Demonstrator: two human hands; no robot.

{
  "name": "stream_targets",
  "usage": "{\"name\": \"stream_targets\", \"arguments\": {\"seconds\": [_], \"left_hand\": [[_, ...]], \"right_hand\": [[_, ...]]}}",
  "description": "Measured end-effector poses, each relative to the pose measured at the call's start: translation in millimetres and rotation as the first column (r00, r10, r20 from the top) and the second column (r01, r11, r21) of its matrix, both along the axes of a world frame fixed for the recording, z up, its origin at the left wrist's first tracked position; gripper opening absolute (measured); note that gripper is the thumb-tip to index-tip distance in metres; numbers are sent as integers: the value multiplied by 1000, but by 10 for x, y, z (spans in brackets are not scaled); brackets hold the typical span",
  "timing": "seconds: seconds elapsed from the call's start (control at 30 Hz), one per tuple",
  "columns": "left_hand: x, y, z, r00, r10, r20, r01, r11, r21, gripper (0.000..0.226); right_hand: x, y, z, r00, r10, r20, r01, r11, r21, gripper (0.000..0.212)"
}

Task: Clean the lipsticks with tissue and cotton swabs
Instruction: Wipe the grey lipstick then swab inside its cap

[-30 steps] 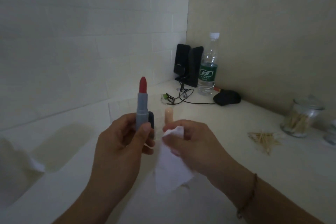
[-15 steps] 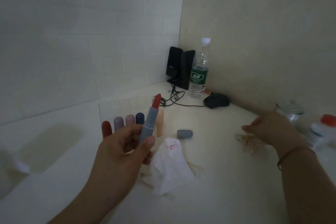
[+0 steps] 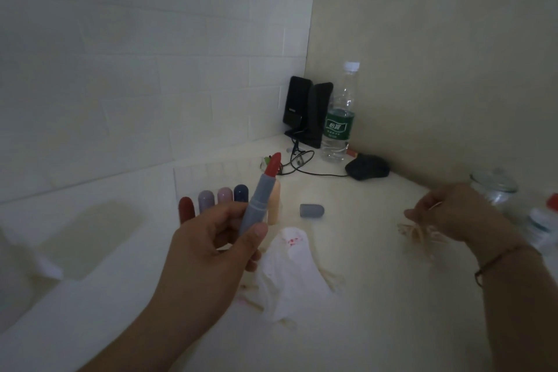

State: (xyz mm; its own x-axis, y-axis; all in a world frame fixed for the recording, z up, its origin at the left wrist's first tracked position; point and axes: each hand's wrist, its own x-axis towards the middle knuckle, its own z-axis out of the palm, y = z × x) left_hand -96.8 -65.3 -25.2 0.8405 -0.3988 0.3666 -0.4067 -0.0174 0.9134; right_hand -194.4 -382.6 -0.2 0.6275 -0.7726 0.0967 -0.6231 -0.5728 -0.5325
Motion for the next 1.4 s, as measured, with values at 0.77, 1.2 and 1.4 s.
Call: {"name": "stream_targets", "arguments": {"seconds": [0.77, 1.2, 1.4], "left_hand": [[87, 15, 52, 914, -194, -357, 79, 947, -310, 28], [-5, 25, 177, 672, -529, -518, 199, 803, -562, 31], [-44, 21, 148, 576, -664, -476, 312, 717, -623, 24]], "right_hand": [[-122, -86, 76, 978, 90, 187, -118, 982, 147, 10], [283, 1585, 163, 646, 552, 527, -525, 822, -218, 30], [317, 1718, 41, 582, 677, 451, -529, 736, -422, 22]]}}
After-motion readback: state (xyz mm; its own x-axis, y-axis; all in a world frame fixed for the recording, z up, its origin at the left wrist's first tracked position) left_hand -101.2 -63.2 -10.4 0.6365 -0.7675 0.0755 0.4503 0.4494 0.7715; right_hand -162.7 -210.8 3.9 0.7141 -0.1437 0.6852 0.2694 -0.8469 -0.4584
